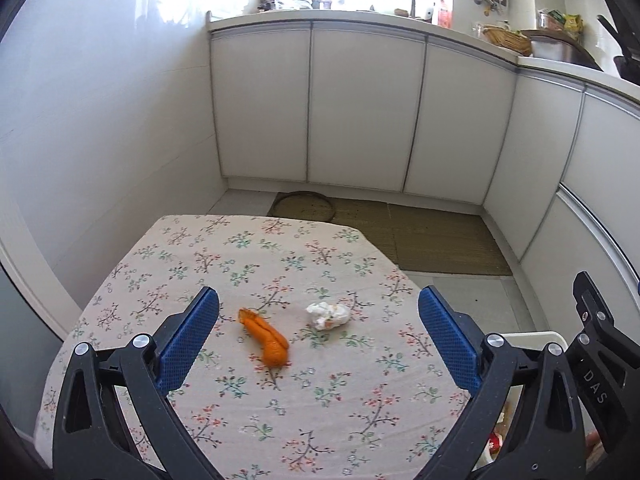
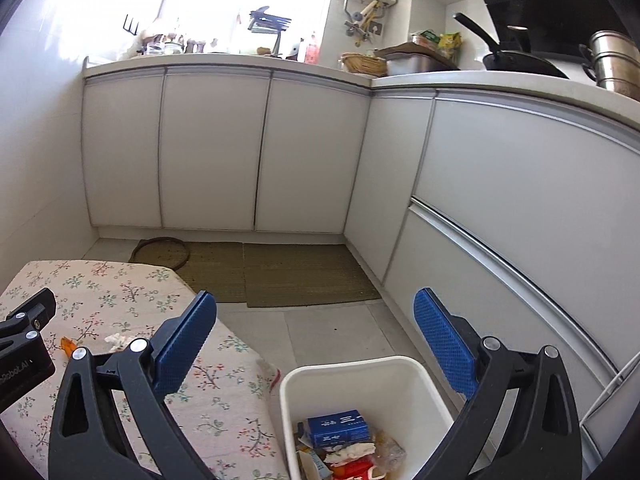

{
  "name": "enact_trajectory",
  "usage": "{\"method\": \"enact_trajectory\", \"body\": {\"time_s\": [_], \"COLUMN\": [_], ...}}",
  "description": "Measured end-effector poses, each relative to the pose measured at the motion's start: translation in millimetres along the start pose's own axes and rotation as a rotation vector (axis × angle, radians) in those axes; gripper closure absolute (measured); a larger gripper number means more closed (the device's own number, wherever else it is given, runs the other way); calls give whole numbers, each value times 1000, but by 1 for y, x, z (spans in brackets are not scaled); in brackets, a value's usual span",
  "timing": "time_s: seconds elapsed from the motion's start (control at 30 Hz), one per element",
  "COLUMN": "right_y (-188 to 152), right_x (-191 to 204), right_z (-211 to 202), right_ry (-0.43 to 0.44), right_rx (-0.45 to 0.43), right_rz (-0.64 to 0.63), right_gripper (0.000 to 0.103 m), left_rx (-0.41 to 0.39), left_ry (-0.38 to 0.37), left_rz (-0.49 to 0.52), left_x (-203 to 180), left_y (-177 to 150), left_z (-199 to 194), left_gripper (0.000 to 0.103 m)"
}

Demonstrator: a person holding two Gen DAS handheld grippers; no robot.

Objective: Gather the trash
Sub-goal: 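Move both open tools back over the table toward the remaining peel and tissue, then grasp the orange peel on the table with the right tool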

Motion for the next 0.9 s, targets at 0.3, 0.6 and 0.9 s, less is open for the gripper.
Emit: {"method": "enact_trajectory", "body": {"time_s": [0.3,0.6,0.9], "right_y": [7,4,-28], "right_x": [90,176,264], "right_z": [-2,7,47], "right_ry": [116,207,423], "right_rx": [11,36,224], "right_rz": [-98,-225,-425], "right_gripper": [7,7,7], "left_rx": [26,67,108], "left_ry": [99,192,232], "left_rz": [-90,-189,-282], "left_x": [85,162,214], "left_y": [4,0,-3], "left_z": [14,31,42], "left_gripper": [7,7,7]}}
Point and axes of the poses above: each gripper's, at about its wrist camera, not at the fingertips, and z roughly the way its jaws point, x to its left, y to its top, the point moved 4 cm from there along z, roughly the way its jaws point, and after that the axes turned 5 degrees about -z, right-handed, at the moved point
